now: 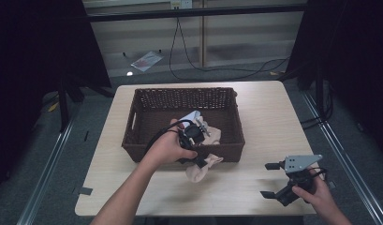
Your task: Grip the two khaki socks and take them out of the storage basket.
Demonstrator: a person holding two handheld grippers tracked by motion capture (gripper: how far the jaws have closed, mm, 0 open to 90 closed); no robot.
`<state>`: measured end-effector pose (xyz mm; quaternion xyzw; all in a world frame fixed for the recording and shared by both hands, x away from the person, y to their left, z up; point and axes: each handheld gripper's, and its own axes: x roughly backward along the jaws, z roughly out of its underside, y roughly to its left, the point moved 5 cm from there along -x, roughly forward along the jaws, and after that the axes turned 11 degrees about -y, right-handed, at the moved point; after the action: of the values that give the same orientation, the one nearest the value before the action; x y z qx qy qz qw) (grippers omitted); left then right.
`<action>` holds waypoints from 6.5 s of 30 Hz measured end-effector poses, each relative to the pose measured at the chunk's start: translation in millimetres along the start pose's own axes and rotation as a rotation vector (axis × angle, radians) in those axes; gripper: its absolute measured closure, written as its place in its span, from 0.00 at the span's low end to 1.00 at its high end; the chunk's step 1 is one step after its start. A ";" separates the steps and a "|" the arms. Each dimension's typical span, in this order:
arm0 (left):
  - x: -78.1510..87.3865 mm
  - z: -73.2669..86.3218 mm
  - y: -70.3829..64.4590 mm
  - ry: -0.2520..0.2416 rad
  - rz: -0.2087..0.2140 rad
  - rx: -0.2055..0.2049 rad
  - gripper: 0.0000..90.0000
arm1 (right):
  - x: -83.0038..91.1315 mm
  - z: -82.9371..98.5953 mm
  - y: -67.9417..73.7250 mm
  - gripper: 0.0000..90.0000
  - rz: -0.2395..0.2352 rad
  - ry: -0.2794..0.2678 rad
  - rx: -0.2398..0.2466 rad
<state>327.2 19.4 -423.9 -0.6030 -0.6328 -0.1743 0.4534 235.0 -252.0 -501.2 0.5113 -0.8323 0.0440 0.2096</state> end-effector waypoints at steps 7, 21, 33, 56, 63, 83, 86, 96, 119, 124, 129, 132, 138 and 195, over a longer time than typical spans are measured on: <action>-8.1 1.9 0.6 0.008 0.010 -0.002 0.91 | -0.1 -0.2 -0.1 0.01 0.001 -0.001 0.000; -5.6 0.7 1.0 -0.016 0.003 -0.004 0.73 | 0.4 -0.2 0.0 0.01 0.004 0.002 0.002; 25.8 -12.2 3.7 -0.056 -0.023 0.032 0.57 | -0.1 0.0 0.1 0.01 -0.002 0.002 -0.001; 47.0 -14.4 76.3 -0.119 -0.238 0.140 0.20 | 0.3 0.0 0.3 0.01 -0.001 0.002 0.003; 41.7 -9.5 94.5 -0.124 -0.261 0.160 0.20 | 0.3 -0.2 0.2 0.01 -0.001 0.002 0.003; 12.1 0.5 131.3 -0.107 -0.337 0.209 0.20 | 0.3 0.0 0.9 0.01 -0.007 -0.001 0.002; 8.6 1.0 135.5 -0.112 -0.358 0.211 0.20 | 0.5 -0.1 0.5 0.01 -0.005 -0.002 0.006; -6.8 3.3 145.9 -0.121 -0.380 0.224 0.23 | 0.7 0.0 0.6 0.01 -0.004 -0.001 0.006; -12.1 -0.6 148.5 -0.137 -0.340 0.307 0.93 | 2.1 0.0 1.1 0.01 -0.010 -0.002 0.005; 1.0 -2.5 141.8 -0.113 -0.317 0.343 0.94 | 2.5 -0.3 0.2 0.01 -0.007 -0.007 0.002; 14.0 -4.9 135.6 -0.120 -0.285 0.347 0.94 | 1.8 0.0 0.3 0.01 -0.008 -0.005 0.004; 28.3 -9.5 129.0 -0.124 -0.276 0.324 0.94 | 1.7 0.0 0.6 0.01 -0.009 -0.006 0.001; 47.3 -14.3 120.4 -0.113 -0.262 0.313 0.94 | 1.5 -0.1 0.3 0.01 -0.006 -0.006 0.004; 84.1 -30.7 33.9 -0.049 -0.128 0.155 0.94 | 0.0 0.4 0.6 0.01 -0.013 -0.002 0.000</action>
<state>381.2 53.9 -352.8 -0.5287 -0.6923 -0.1388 0.4711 234.3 -251.9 -501.4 0.5168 -0.8291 0.0422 0.2090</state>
